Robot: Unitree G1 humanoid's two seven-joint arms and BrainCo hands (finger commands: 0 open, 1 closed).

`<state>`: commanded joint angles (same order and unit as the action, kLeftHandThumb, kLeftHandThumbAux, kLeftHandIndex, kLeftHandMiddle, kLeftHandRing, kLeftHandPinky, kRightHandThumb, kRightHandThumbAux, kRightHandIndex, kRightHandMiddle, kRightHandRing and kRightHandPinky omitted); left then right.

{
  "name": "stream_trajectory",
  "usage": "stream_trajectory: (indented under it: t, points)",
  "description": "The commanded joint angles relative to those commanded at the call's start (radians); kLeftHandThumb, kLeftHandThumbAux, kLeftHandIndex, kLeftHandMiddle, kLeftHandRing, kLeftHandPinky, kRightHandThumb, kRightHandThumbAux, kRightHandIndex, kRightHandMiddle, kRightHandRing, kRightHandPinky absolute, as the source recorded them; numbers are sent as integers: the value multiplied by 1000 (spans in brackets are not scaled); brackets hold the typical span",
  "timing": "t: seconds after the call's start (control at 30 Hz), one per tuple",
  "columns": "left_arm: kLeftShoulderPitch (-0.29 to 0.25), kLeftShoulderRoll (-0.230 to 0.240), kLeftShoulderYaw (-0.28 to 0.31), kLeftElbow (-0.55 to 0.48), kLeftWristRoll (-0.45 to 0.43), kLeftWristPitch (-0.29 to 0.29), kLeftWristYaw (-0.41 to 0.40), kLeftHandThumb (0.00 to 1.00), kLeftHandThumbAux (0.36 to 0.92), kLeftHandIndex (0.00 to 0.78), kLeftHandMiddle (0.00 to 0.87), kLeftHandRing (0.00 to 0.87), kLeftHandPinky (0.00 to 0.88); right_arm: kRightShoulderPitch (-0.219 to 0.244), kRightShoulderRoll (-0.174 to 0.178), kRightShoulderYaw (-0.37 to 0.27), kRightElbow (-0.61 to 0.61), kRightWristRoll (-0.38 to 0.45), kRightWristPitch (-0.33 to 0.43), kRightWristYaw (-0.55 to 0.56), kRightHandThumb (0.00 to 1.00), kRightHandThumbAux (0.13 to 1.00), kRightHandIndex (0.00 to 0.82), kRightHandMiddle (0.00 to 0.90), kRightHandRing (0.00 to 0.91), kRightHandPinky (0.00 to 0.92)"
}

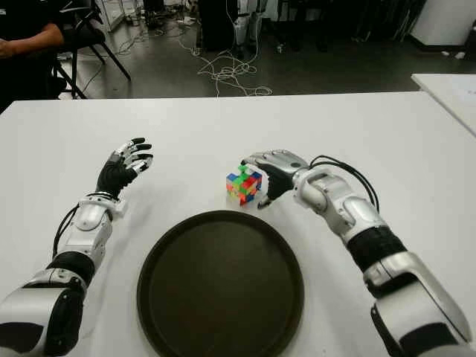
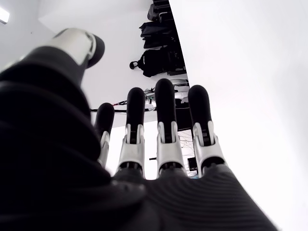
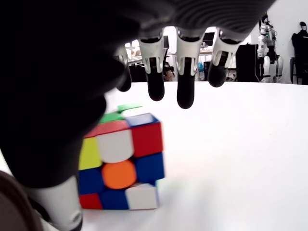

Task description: Pick up the Rubik's Cube and put it in the plate

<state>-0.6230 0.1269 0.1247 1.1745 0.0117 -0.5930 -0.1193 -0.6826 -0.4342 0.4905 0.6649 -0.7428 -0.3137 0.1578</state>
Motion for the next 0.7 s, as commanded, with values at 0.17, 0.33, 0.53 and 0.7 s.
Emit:
stream_trajectory:
  t: [0.17,0.33,0.53,0.7]
  points:
    - [-1,0,-1,4,2,-1,2,155,739,201,240,250,271,-11,5,-1,42,5,-11,-17,0,787,155,188,187,150]
    - [-2,1,-4,6,7,-3,4,122,728,201,236,247,268,-21,8,-1,70,6,-20,-23,0,797,164,200,199,161]
    - [-2,-2,-4,4,5,-5,4,130,727,197,236,251,277,-29,9,0,94,8,-37,-32,0,802,159,190,186,142]
    - [-2,-3,-5,4,6,-5,7,131,718,193,235,249,269,-36,9,2,113,8,-55,-39,0,803,160,186,180,133]
